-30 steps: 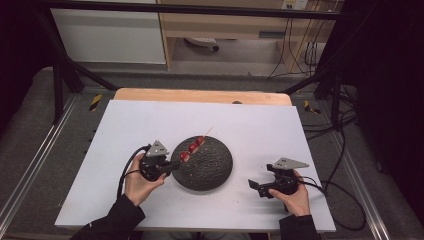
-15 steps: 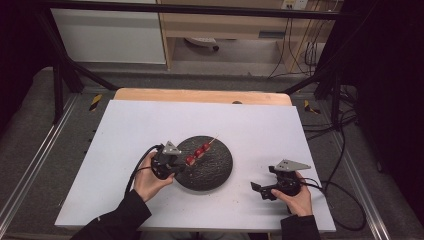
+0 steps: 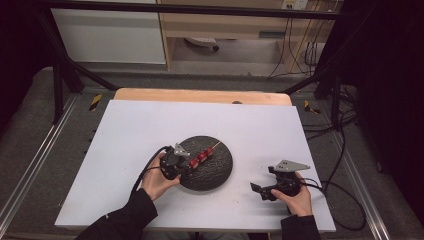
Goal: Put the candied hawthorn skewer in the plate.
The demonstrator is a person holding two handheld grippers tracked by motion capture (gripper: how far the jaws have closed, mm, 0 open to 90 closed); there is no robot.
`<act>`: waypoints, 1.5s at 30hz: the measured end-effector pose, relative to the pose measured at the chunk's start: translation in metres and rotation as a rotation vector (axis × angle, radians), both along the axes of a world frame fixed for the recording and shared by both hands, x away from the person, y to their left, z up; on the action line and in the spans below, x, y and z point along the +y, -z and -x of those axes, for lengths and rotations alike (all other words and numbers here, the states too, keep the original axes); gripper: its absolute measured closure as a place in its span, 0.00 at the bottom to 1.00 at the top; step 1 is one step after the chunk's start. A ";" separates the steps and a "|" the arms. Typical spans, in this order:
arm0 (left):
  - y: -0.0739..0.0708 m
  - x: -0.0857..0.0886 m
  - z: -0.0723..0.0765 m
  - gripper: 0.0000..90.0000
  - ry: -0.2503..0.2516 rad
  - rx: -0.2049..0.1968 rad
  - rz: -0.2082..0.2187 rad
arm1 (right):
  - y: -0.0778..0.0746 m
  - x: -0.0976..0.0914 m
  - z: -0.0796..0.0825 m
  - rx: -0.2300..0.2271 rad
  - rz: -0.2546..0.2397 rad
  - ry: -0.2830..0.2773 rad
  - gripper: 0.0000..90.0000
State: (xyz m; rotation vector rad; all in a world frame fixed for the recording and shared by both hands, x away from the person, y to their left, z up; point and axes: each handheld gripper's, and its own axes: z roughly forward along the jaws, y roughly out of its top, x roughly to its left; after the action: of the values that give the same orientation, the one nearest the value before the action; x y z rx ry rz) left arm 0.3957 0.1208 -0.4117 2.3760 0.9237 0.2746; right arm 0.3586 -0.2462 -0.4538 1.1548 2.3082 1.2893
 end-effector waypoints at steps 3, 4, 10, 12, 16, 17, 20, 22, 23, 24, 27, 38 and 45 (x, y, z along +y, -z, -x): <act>0.003 -0.001 -0.001 0.98 0.004 0.010 -0.015 | 0.000 0.000 0.000 0.001 0.004 -0.001 0.01; 0.004 -0.002 -0.001 0.98 0.006 0.012 -0.018 | 0.000 0.000 0.000 0.001 0.005 -0.002 0.01; 0.008 -0.004 0.000 0.98 0.008 0.011 -0.027 | 0.001 0.001 0.001 0.005 0.009 -0.011 0.01; 0.008 -0.004 -0.001 0.98 0.008 0.012 -0.024 | 0.001 0.001 0.001 0.005 0.010 -0.010 0.01; 0.007 -0.001 -0.001 0.96 0.007 0.000 -0.013 | 0.001 0.000 0.001 0.002 0.009 -0.012 0.01; 0.006 0.001 0.000 0.94 0.007 -0.001 -0.001 | 0.001 0.000 0.001 0.000 0.006 -0.010 0.01; 0.002 0.007 0.000 0.88 0.005 -0.004 0.034 | 0.000 -0.001 0.001 0.001 0.010 -0.009 0.01; -0.001 0.012 0.002 0.83 0.010 -0.014 0.051 | 0.000 0.000 0.001 0.000 0.011 -0.009 0.01; -0.002 0.014 0.003 0.80 0.014 -0.018 0.060 | 0.001 0.000 0.001 0.000 0.012 -0.011 0.01; -0.003 0.017 0.004 0.76 0.020 -0.023 0.066 | 0.001 0.000 0.001 0.001 0.013 -0.012 0.01; -0.006 0.026 0.006 0.65 0.029 -0.035 0.089 | 0.002 0.000 0.001 0.000 0.022 -0.015 0.01; -0.008 0.069 0.022 0.35 0.026 -0.096 0.161 | 0.001 0.000 0.002 0.004 0.019 -0.017 0.01; 0.001 0.102 0.030 0.17 -0.022 -0.141 0.180 | 0.001 0.000 0.002 0.004 0.023 -0.016 0.00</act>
State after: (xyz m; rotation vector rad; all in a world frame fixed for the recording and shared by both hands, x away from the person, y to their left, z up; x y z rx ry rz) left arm 0.3652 0.2226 -0.4124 2.1538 0.8711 0.3476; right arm 0.3563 -0.2467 -0.4551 1.1350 2.3338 1.2631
